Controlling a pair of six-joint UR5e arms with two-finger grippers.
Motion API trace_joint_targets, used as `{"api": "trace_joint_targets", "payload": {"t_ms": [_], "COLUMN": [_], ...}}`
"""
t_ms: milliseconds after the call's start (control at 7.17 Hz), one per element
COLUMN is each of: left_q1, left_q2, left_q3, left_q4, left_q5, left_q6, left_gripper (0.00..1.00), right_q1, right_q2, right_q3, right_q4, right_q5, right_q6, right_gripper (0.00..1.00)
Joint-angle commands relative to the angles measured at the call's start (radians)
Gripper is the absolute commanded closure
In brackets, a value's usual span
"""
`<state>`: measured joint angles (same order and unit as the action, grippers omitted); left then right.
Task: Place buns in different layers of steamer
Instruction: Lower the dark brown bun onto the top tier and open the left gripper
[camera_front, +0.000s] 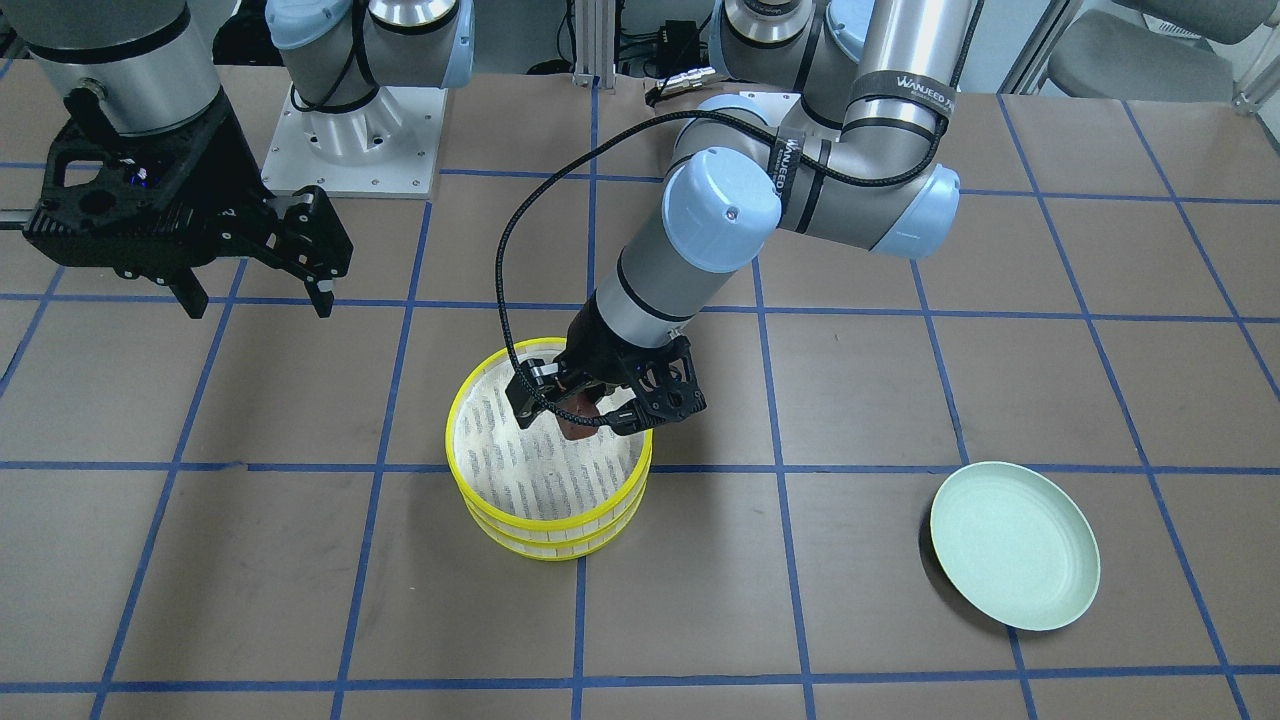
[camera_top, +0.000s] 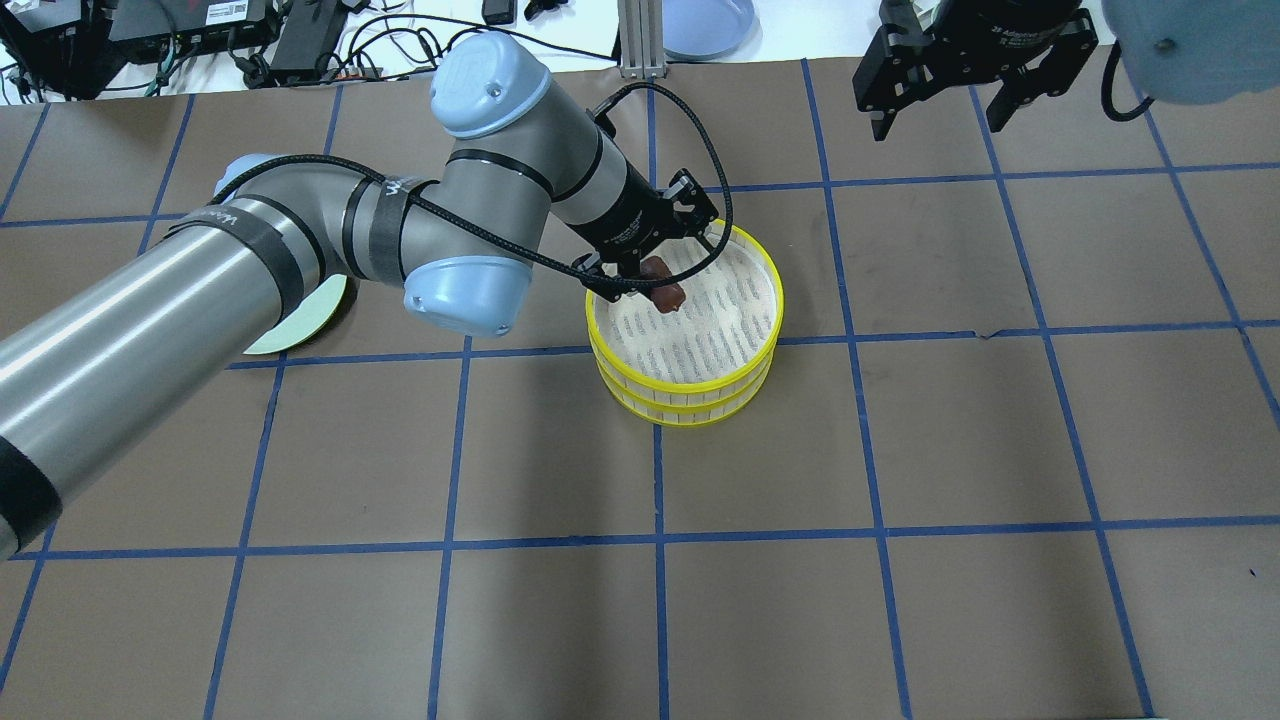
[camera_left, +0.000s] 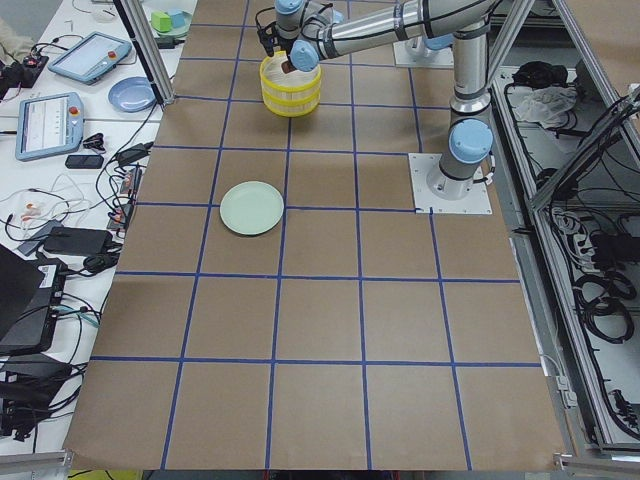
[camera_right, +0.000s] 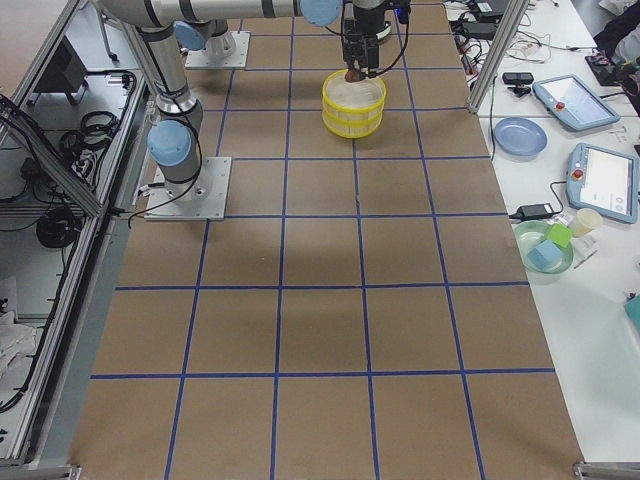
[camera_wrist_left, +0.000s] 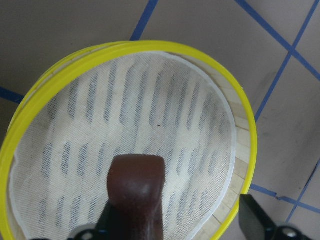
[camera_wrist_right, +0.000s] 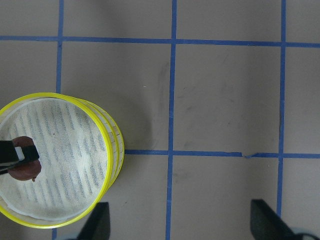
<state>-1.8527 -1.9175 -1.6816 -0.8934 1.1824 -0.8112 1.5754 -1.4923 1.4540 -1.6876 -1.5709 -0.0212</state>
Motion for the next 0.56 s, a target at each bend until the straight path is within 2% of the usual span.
{"api": "trace_joint_targets", "payload": {"t_ms": [0, 279, 419], "left_q1": [0.0, 0.01, 0.042], "left_q2": [0.006, 0.026, 0.041], "left_q3": [0.002, 0.017, 0.032], "left_q4": [-0.007, -0.009, -0.012], "left_q5": [0.006, 0.011, 0.034], "left_q6": [0.0, 0.024, 0.117], "left_gripper": [0.0, 0.0, 0.0], "right_q1": [0.0, 0.0, 0.0], "right_q2": [0.0, 0.0, 0.0], "right_q3": [0.002, 0.002, 0.002], "right_q4": [-0.001, -0.001, -0.001], "right_q5": [0.002, 0.002, 0.002], "right_q6": [0.004, 0.004, 0.004], "right_gripper": [0.0, 0.0, 0.0]}}
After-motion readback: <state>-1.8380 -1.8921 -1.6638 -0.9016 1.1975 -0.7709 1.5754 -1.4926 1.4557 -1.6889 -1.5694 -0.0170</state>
